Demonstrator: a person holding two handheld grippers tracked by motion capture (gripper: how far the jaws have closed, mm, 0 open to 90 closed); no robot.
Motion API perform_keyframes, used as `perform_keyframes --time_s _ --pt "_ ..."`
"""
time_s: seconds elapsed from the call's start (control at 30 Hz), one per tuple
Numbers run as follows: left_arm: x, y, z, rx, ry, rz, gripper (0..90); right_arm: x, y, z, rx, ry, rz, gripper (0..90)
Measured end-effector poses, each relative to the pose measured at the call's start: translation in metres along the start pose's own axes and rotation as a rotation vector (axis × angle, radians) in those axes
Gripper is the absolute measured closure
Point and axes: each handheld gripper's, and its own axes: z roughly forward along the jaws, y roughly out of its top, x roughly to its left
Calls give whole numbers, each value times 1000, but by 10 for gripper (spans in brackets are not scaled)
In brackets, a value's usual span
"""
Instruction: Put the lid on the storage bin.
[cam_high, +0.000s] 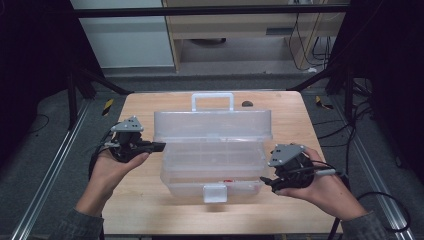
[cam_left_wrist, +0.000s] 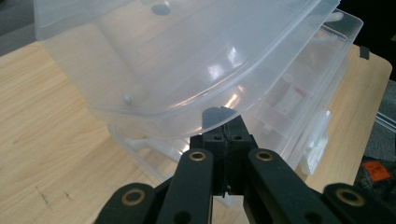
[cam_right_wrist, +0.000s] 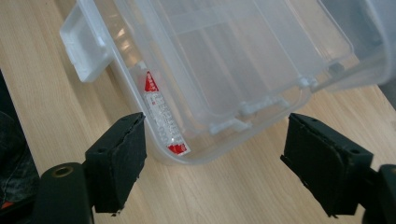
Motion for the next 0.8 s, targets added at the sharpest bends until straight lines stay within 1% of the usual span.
perform_keyframes --time_s 0.17,0.33,0.43,0.57,0.6,0.8 --pt "-4 -9 0 11 -6 10 898 0 -12 -4 -2 -16 33 182" --pt "-7 -18 3 2 -18 4 898 0 -27 -4 6 -40 66 166" --pt "-8 -23 4 0 -23 3 899 0 -30 -3 18 -41 65 164" --pt "-10 -27 4 -4 -17 9 898 -2 -35 -1 31 -50 74 157" --pt "-10 -28 4 -5 -17 9 898 -3 -37 0 38 -56 84 155" --pt "-12 -34 4 -13 -13 8 898 -5 -41 3 52 -55 94 155"
